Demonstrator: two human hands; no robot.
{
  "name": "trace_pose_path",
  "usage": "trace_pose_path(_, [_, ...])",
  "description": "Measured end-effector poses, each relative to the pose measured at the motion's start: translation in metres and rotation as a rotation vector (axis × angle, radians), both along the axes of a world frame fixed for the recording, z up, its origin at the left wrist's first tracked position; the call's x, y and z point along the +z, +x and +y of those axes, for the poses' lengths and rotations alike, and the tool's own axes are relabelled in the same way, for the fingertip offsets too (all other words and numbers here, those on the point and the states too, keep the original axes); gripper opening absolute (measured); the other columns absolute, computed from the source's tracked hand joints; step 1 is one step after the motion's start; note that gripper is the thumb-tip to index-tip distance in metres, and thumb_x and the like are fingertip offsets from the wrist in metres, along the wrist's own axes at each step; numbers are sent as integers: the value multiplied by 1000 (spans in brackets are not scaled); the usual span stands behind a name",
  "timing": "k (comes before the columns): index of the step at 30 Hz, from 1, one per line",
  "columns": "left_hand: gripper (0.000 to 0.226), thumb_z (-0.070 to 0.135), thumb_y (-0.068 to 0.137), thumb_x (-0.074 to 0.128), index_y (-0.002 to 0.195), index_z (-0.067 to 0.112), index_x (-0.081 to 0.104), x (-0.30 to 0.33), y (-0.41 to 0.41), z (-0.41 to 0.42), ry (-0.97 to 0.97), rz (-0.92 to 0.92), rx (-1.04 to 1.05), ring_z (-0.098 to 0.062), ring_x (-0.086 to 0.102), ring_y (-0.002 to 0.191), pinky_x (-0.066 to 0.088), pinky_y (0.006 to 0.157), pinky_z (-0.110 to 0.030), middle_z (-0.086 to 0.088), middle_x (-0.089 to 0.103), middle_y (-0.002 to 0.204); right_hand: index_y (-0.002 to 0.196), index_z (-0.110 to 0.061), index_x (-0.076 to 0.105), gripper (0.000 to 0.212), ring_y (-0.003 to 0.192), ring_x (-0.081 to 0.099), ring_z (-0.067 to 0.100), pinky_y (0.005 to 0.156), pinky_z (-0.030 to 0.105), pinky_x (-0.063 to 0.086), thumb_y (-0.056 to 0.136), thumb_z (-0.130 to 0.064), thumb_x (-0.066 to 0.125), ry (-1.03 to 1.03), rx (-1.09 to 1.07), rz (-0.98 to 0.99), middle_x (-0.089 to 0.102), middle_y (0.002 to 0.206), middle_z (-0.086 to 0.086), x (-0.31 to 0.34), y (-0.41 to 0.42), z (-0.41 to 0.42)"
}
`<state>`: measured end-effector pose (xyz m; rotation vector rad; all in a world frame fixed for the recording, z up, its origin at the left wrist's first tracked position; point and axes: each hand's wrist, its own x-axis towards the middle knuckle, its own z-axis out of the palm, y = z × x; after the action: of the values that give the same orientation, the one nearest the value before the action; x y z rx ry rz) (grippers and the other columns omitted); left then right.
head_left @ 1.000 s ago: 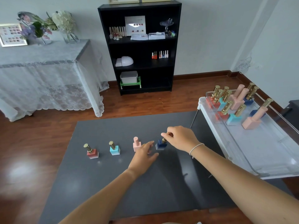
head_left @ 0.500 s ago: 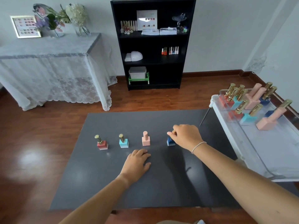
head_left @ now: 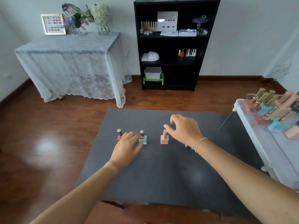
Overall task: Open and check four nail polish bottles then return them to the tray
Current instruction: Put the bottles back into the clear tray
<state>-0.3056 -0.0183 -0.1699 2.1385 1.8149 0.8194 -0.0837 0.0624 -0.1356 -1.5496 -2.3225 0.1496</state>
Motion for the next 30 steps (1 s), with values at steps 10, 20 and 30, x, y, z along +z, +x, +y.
trace_pose_path(10, [30,20,87,58,118,17,57,7,-66,15,-85,-18,113,-23,51,108,37,94,-26,-3,59,117,109,-18,55,28,94,57,28,78,38,42,86,-35,51,-62,195,-60,61,107,4,-22,-87,-11])
trace_pose_path(20, [25,6,88,52,110,13,60,-7,-75,25,-201,-163,114,-23,61,92,49,86,-34,-8,61,108,94,-25,51,8,90,55,27,79,44,45,88,-25,46,-168,81,-57,64,95,-4,-44,-101,-13])
trace_pose_path(30, [30,5,85,60,110,21,61,71,-38,36,36,-377,-16,-2,62,86,45,77,-5,9,62,92,98,-21,62,16,65,50,14,61,27,41,84,-15,59,-8,33,489,64,91,-9,60,-37,-26])
